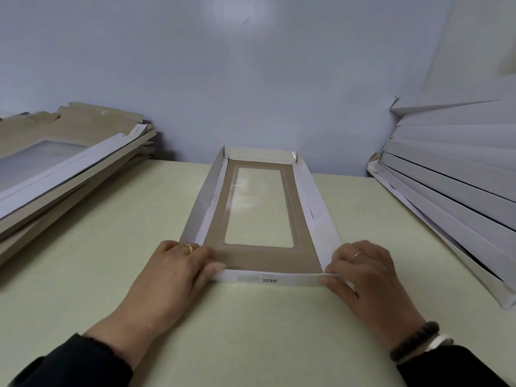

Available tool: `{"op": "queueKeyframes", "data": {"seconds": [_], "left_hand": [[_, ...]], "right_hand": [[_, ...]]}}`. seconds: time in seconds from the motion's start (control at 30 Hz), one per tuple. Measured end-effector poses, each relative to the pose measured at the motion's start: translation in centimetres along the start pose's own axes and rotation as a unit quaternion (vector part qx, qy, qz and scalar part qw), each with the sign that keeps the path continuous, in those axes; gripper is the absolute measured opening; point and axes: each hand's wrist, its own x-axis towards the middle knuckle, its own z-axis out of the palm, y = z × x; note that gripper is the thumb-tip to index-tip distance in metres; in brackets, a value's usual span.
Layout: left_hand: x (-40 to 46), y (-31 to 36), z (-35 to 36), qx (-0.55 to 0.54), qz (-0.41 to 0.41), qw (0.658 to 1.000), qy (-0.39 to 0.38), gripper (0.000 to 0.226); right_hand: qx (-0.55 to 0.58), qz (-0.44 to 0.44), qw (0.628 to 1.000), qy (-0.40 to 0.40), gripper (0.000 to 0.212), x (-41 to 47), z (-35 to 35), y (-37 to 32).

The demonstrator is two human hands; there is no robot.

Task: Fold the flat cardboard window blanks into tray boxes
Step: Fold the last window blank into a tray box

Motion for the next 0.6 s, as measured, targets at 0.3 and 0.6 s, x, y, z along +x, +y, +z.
{"op": "queueKeyframes", "data": {"seconds": [0.3, 0.6], "left_hand": [[0.4, 1.9, -0.2, 0.091, 0.06, 0.993, 0.04, 0.059], [1.2, 6.7, 1.6, 0.054, 0.128, 0.99, 0.027, 0.014]], "right_hand": [[0.036, -0.033, 0.999, -0.02, 0.036, 0.0, 0.0, -1.3], [0.228, -0.002, 0.969, -0.099, 0.044, 0.7, 0.3, -3.3]]}}
